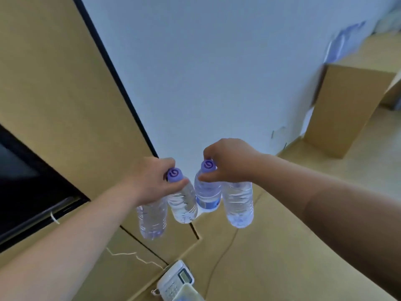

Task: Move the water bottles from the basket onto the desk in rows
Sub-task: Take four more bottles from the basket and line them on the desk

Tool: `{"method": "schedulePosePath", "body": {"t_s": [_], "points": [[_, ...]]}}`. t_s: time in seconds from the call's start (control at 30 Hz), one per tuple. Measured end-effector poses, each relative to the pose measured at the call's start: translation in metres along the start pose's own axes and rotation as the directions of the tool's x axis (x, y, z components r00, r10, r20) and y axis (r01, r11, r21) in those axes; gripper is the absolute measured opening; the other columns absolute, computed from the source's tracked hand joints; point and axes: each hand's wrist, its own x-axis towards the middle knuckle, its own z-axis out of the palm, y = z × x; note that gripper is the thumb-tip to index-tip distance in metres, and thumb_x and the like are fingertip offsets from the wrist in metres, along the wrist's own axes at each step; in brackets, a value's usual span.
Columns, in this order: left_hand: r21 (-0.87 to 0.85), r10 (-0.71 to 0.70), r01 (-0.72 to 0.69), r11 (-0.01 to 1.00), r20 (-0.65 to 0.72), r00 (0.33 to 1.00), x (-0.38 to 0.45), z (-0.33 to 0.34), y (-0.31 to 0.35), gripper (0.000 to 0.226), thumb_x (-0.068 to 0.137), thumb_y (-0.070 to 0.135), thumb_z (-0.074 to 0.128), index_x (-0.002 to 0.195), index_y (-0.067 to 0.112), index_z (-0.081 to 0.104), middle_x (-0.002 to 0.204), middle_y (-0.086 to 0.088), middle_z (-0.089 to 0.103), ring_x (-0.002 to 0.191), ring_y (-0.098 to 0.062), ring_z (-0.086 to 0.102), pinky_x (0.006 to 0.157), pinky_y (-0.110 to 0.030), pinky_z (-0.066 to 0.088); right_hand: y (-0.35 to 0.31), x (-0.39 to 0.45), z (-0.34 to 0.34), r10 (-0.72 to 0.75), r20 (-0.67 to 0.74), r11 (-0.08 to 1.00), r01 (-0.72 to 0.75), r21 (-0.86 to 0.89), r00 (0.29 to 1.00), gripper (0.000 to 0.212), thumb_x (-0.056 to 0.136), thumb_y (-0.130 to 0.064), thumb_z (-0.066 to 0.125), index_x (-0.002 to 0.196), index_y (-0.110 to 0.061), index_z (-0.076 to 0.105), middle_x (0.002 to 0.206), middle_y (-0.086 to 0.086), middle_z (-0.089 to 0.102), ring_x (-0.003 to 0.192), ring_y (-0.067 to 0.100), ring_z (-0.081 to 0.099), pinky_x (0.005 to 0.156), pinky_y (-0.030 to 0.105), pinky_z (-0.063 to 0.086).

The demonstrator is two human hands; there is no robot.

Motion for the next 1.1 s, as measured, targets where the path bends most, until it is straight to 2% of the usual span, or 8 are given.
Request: {"method": "schedulePosePath", "body": {"t_s": [0.17, 0.27, 0.33, 0.53, 0.67, 0.8, 0.93, 1.1], "points": [[0.097, 0.078, -0.074, 0.992, -0.041, 0.996, 0.099, 0.011, 0.08, 0.052, 0.074, 0.063, 0.059, 0.061, 0.017, 0.038, 0.052, 0.004, 0.046, 0.05, -0.013, 0.042, 0.048, -0.031, 0.031, 0.109, -0.028, -0.04, 0.091, -0.067, 0.995, -0.093, -0.026, 0.994, 0.039, 0.072, -0.053, 0.064, 0.073, -0.014, 0.058, 0.059, -0.001, 0.047, 0.055, 0.019, 0.045, 0.044, 0.025, 0.027], [0.083, 0.157, -0.149, 0.985, -0.107, 0.982, 0.159, 0.023, 0.128, 0.052, 0.071, 0.067, 0.053, 0.058, 0.02, 0.035, 0.049, 0.005, 0.044, 0.047, -0.012, 0.041, 0.045, -0.028, 0.029, 0.174, -0.046, -0.069, 0.127, -0.076, 0.987, -0.134, -0.089, 0.989, 0.041, 0.073, -0.056, 0.063, 0.074, -0.016, 0.058, 0.059, -0.003, 0.046, 0.051, 0.014, 0.04, 0.045, 0.025, 0.026], [0.07, 0.215, -0.207, 0.976, -0.136, 0.967, 0.199, 0.033, 0.159, 0.052, 0.069, 0.068, 0.05, 0.058, 0.021, 0.034, 0.048, 0.004, 0.043, 0.046, -0.011, 0.04, 0.044, -0.027, 0.027, 0.215, -0.059, -0.09, 0.158, -0.084, 0.975, -0.169, -0.141, 0.984, 0.041, 0.074, -0.056, 0.063, 0.073, -0.015, 0.057, 0.059, -0.003, 0.045, 0.053, 0.016, 0.04, 0.045, 0.025, 0.024], [0.024, 0.384, -0.385, 0.923, -0.152, 0.911, 0.332, 0.065, 0.256, 0.053, 0.069, 0.071, 0.047, 0.056, 0.021, 0.034, 0.048, 0.004, 0.046, 0.046, -0.013, 0.041, 0.045, -0.027, 0.031, 0.349, -0.094, -0.133, 0.323, -0.126, 0.919, -0.343, -0.194, 0.938, 0.048, 0.073, -0.056, 0.063, 0.061, -0.015, 0.042, 0.055, -0.002, 0.038, 0.049, 0.018, 0.034, 0.044, 0.028, 0.025], [-0.011, 0.501, -0.506, 0.862, -0.134, 0.855, 0.427, 0.095, 0.316, 0.057, 0.07, 0.071, 0.048, 0.058, 0.017, 0.036, 0.049, 0.001, 0.045, 0.046, -0.014, 0.04, 0.046, -0.031, 0.033, 0.446, -0.105, -0.15, 0.44, -0.108, 0.863, -0.453, -0.223, 0.891, 0.049, 0.073, -0.06, 0.062, 0.061, -0.016, 0.045, 0.057, -0.002, 0.042, 0.049, 0.015, 0.036, 0.044, 0.028, 0.029], [-0.011, 0.595, -0.601, 0.799, -0.126, 0.794, 0.534, 0.128, 0.37, 0.058, 0.072, 0.07, 0.05, 0.059, 0.016, 0.036, 0.051, -0.001, 0.046, 0.047, -0.015, 0.04, 0.046, -0.03, 0.029, 0.551, -0.105, -0.166, 0.54, -0.088, 0.805, -0.545, -0.236, 0.837, 0.049, 0.075, -0.063, 0.06, 0.071, -0.014, 0.056, 0.061, -0.004, 0.045, 0.053, 0.014, 0.04, 0.05, 0.028, 0.035], [0.026, 0.688, -0.688, 0.725, -0.057, 0.723, 0.637, 0.146, 0.431, 0.054, 0.078, 0.067, 0.052, 0.062, 0.018, 0.037, 0.054, 0.002, 0.046, 0.048, -0.013, 0.037, 0.047, -0.029, 0.029, 0.648, -0.1, -0.193, 0.602, -0.109, 0.753, -0.607, -0.255, 0.791, 0.046, 0.074, -0.063, 0.058, 0.068, -0.018, 0.054, 0.057, -0.006, 0.043, 0.05, 0.012, 0.037, 0.049, 0.026, 0.034], [0.023, 0.721, -0.721, 0.693, -0.028, 0.692, 0.765, 0.165, 0.506, 0.054, 0.078, 0.066, 0.052, 0.063, 0.017, 0.037, 0.055, 0.002, 0.047, 0.048, -0.012, 0.038, 0.048, -0.029, 0.032, 0.771, -0.104, -0.231, 0.648, -0.166, 0.714, -0.669, -0.206, 0.743, 0.044, 0.073, -0.063, 0.057, 0.064, -0.021, 0.048, 0.057, -0.006, 0.043, 0.05, 0.013, 0.037, 0.047, 0.024, 0.031]]}}
